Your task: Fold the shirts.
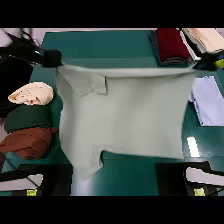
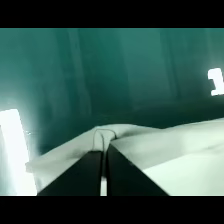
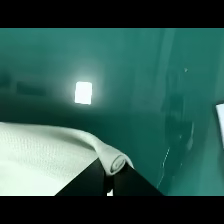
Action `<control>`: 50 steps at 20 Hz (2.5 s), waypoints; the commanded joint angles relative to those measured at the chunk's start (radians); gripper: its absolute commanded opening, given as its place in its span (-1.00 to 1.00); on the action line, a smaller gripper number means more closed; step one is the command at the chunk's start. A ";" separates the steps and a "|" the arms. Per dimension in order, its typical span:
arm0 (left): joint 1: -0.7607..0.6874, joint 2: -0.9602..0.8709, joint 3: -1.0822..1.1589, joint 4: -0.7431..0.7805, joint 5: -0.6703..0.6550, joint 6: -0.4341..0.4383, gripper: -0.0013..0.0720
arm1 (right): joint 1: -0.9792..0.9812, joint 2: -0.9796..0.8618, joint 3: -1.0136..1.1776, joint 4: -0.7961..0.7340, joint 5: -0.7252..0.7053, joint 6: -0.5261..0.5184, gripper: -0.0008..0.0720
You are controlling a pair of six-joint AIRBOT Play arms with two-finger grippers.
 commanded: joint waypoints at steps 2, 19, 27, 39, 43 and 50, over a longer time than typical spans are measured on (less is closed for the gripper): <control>0.003 -0.199 0.006 -0.006 0.126 0.020 -0.90 | 0.040 -0.201 0.025 -0.034 -0.090 0.028 -0.93; 0.061 -0.167 -0.219 -0.051 -0.061 0.016 0.38 | 0.020 -0.066 -0.268 0.019 -0.143 -0.008 0.12; 0.061 0.352 -0.764 -0.003 -0.097 -0.065 0.37 | 0.037 0.222 -0.364 0.044 -0.109 -0.036 0.08; 0.051 0.636 -1.277 -0.275 0.059 -0.122 0.37 | 0.055 0.280 -0.460 0.046 -0.153 -0.036 0.08; -0.053 0.636 -1.311 -0.338 0.166 -0.124 0.37 | 0.055 0.281 -0.459 0.046 -0.143 -0.035 0.08; -0.059 0.639 -1.169 -0.299 0.058 -0.068 -0.90 | -0.101 0.296 -0.554 -0.028 0.021 -0.052 0.08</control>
